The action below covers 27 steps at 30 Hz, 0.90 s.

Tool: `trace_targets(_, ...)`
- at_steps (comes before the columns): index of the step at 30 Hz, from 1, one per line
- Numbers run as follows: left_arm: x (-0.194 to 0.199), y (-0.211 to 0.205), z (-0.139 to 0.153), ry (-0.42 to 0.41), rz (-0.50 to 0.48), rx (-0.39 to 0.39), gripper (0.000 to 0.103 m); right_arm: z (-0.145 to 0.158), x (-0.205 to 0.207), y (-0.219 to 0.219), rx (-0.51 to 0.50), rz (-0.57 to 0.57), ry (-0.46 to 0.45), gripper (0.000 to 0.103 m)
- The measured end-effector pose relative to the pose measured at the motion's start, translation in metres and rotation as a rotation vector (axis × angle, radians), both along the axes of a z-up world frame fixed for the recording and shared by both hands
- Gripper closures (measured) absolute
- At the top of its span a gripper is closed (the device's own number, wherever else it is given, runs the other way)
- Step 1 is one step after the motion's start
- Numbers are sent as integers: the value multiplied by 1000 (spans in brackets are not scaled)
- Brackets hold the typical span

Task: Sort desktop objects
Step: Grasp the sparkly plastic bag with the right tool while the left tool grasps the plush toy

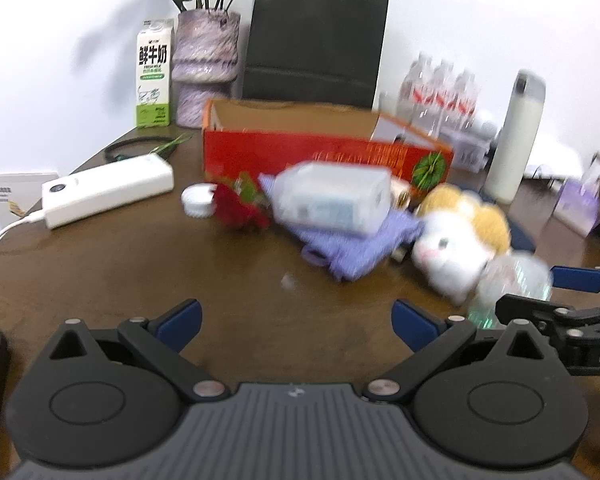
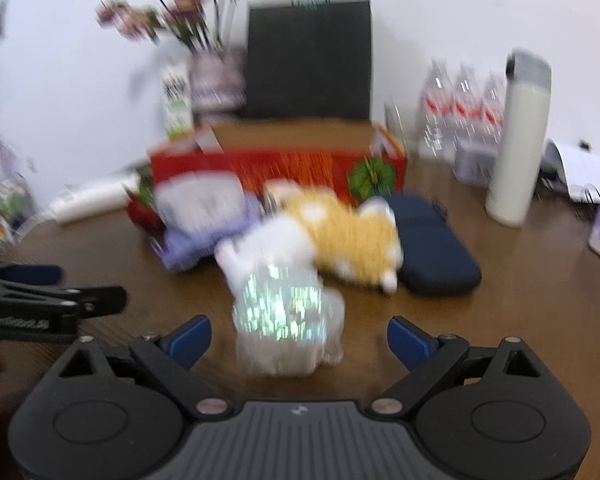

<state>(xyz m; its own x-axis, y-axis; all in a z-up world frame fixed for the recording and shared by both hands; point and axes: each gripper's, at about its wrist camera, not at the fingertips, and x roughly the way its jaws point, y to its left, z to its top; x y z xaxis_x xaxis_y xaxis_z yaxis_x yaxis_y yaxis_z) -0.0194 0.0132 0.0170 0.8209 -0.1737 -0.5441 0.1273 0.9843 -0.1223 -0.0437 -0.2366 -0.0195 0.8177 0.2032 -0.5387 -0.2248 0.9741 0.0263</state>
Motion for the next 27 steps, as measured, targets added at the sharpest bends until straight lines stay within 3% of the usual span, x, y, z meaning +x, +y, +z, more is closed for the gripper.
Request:
trace_targets(5, 16, -3, 14, -13, -37, -136, 0, 13, 11, 5, -46, 70, -45, 13)
trace_targets(6, 19, -8, 16, -6, -55, -154, 0, 10, 13, 7, -68, 82, -36, 28)
trace_targets(7, 22, -15, 19, 1, -74, -161, 0, 7, 14, 9, -85, 91, -23, 58)
trace_targets(8, 24, -22, 21, -7, -95, -158, 0, 3, 15, 8, -90, 102, 0, 63)
trace_targets(10, 28, -43, 25, -34, -167, -123, 1, 1, 10, -2, -59, 94, 18, 61)
trace_targets(14, 47, -97, 17, -49, -252, 67, 11, 7, 2, -31, -26, 5, 15, 61)
trace_targets(17, 61, -121, 8, -6, -278, 151, 37, 11, 0, -49, -5, -41, 17, 61)
trace_targets(21, 53, -125, 3, 8, -246, 160, 53, 11, -6, -55, 11, -30, 13, 61)
trace_targets(25, 6, -106, 11, -13, -201, 130, 82, 9, -10, -57, 9, -2, 21, 61)
trace_targets(27, -11, -93, 10, 5, -182, 103, 83, 9, -15, -57, 21, 16, 14, 61)
